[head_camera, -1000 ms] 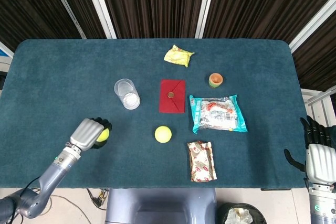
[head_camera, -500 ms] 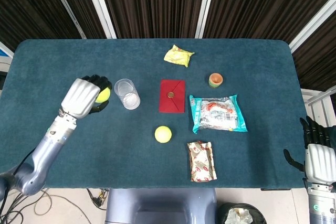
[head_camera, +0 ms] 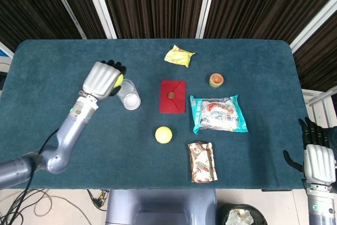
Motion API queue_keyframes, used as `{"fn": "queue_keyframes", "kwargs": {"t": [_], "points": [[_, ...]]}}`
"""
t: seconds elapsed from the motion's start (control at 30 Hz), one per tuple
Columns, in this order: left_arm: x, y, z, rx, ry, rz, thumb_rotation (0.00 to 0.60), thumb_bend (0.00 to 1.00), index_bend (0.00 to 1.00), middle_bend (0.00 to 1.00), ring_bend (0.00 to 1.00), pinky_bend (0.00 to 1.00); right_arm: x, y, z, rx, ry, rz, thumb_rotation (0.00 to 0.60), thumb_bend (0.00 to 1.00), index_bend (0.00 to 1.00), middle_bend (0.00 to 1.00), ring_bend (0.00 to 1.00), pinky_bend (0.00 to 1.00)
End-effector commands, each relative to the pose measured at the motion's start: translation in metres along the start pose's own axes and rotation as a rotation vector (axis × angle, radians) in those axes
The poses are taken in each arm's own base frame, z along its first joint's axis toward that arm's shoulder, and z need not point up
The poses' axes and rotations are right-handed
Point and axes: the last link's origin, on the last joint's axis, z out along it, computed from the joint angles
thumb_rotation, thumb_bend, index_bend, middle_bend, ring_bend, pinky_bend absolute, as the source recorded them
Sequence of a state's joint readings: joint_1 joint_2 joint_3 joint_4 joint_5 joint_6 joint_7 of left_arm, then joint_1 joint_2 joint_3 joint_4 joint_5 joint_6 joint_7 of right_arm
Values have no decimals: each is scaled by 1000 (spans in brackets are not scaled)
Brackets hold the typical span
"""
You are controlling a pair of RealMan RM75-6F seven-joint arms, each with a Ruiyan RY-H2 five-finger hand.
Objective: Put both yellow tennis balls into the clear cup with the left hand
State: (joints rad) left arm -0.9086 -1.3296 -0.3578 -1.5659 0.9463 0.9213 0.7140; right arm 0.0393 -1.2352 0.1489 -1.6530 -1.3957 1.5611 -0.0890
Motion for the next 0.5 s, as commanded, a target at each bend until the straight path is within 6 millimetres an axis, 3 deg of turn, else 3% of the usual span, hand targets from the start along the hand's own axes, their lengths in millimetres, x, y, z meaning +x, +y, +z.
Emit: {"fn": "queue_keyframes", "kwargs": {"t": [0.03, 0.33, 0.5], "points": [[-11, 8, 8, 6, -28, 1, 600, 344, 454, 450, 373, 529, 1, 1, 0, -3, 4, 1, 600, 336, 0, 0, 49, 72], [-31, 21, 14, -10, -84, 21, 600, 299, 438, 424, 334, 499, 3, 3, 1, -6, 9, 10, 600, 335, 0, 0, 49, 73], [-35, 27, 15, -27, -89, 39, 600, 149, 419, 389, 297, 455, 5, 3, 1, -8, 13, 12, 600, 336, 0, 0, 50, 73]]}}
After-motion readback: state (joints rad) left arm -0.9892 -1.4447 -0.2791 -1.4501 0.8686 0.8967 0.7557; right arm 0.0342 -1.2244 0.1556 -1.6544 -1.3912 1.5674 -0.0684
